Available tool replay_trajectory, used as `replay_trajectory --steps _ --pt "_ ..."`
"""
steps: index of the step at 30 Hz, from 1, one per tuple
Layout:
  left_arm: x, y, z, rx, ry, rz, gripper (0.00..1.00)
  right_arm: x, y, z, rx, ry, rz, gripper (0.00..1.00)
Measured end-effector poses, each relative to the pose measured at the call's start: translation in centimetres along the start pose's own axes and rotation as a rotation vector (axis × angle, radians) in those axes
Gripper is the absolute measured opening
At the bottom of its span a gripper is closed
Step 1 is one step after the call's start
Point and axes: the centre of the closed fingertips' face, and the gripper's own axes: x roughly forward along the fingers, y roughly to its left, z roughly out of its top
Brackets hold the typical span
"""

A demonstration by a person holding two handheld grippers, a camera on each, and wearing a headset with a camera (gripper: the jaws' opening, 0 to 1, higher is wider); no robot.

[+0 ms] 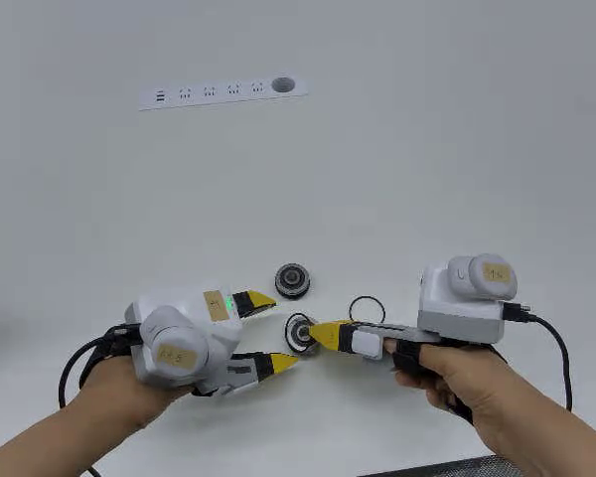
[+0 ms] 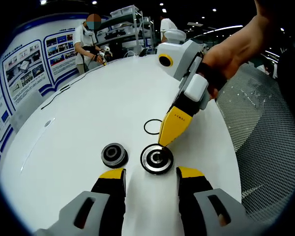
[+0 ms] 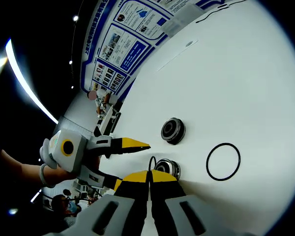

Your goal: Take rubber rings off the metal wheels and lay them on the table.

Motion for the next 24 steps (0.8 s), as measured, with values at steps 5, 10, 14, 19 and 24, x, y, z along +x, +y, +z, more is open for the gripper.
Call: replay_trajectory --steps 5,10,14,19,24 --pt "-0.1 0.0 -0.1 -0.006 0.001 0.002 0.44 -0.3 0.5 0.0 0.003 -0.008 0.013 0.02" --pt "-0.1 0.1 -0.3 -0.01 0.004 0.004 0.46 -0.7 1.1 0.2 0.008 -0.025 0.027 0.02" --pt "-0.1 0.1 -0.5 -0.013 0.006 0.007 0.48 -1.3 1.3 0.6 0.014 -0.045 0.031 0.02" --pt "-0.2 0.4 -0.6 -0.022 0.004 0.023 0.5 -2.1 1.0 1.0 0.019 -0.068 0.022 0.02" --pt "-0.2 0.5 -0.8 -0.034 0.007 0.03 0.52 -3.0 0.5 1.7 0.039 -0.104 0.012 0.02"
